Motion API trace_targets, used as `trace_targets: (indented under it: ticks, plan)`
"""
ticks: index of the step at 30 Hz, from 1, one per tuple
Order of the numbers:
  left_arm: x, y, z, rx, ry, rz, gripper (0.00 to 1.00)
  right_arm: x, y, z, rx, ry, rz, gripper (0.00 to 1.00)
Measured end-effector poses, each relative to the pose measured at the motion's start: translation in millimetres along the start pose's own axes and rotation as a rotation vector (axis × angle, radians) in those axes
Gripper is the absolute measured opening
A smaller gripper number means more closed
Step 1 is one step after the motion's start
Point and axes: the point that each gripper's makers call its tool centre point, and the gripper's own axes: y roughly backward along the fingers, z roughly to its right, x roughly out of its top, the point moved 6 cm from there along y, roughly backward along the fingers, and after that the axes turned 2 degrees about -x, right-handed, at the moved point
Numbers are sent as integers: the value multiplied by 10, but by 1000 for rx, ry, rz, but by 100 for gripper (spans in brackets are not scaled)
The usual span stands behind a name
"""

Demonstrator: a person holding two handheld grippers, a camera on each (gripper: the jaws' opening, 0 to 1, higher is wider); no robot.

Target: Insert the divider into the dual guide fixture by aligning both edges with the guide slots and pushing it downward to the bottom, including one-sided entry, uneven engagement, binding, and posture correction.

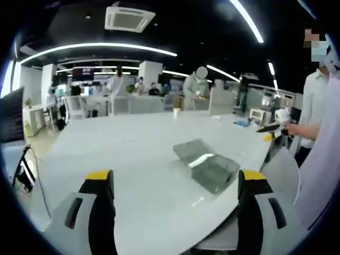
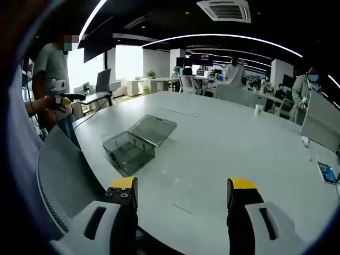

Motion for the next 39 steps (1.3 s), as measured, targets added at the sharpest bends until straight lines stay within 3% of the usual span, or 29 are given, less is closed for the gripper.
trace_targets:
  ticks: [39]
  plan:
    - [18, 26, -15, 13, 5, 17, 97, -26, 11, -9, 4, 12, -14, 62]
